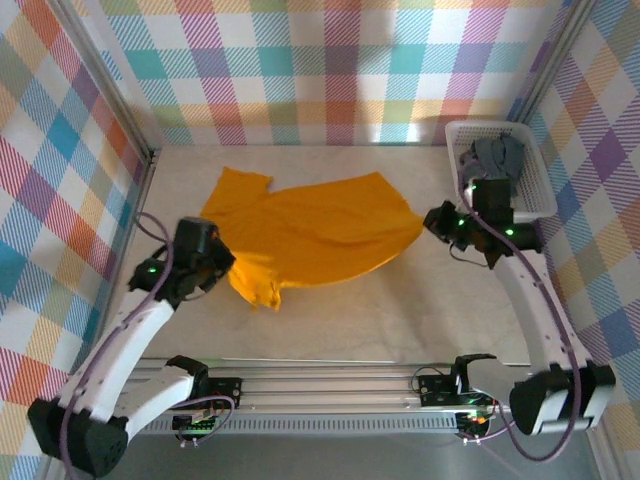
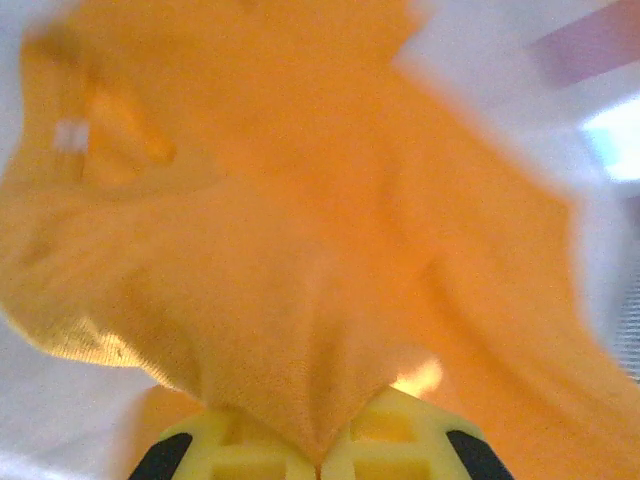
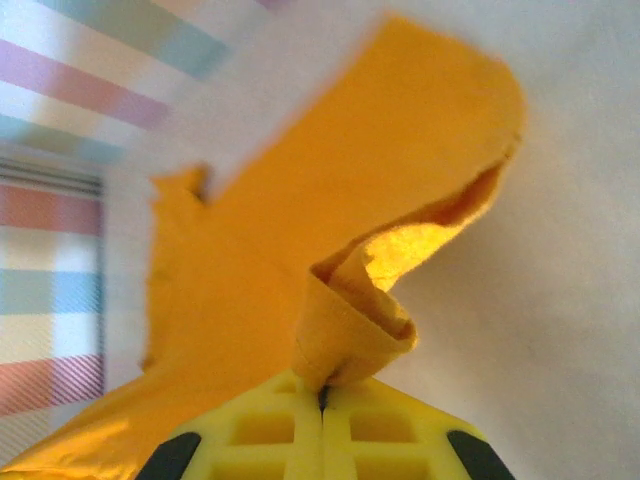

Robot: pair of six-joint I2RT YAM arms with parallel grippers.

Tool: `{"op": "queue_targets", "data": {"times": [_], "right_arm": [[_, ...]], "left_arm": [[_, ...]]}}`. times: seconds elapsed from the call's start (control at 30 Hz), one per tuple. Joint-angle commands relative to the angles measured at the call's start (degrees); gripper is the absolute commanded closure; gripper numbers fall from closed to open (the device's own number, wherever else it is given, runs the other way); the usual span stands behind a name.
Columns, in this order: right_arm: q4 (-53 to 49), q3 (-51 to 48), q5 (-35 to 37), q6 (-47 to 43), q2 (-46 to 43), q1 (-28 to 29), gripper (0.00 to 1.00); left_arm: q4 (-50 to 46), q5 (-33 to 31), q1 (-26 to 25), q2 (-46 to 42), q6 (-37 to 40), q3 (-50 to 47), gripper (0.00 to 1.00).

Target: Fold and stack the t-shirts

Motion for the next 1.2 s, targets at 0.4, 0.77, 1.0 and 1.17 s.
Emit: {"op": "queue_targets", "data": {"times": [0.4, 0.77, 1.0, 1.17], "right_arm": [[7.25, 20.43, 6.81, -1.94, -12.38, 0.17, 1.00], [10.45, 33.74, 8.29, -4.10, 26.96, -1.52, 1.00], [0.54, 48.49, 7.94, -7.92, 49.80, -1.50, 0.33], [2.98, 32.72, 7.22, -7.23, 41.98, -1.08, 0.31]], "left_arm": [[3.64, -6.95, 0.11, 2.14, 9.10, 39.81, 1.00], [2.67, 1.14, 12.54, 46.51, 5.86, 57.65, 1.00], [-8.66, 9.57, 13.30, 74.12, 10.92, 82.31, 0.15], [-6.05, 5.87, 10.97, 61.72, 12.16, 58.99, 0.09]]}}
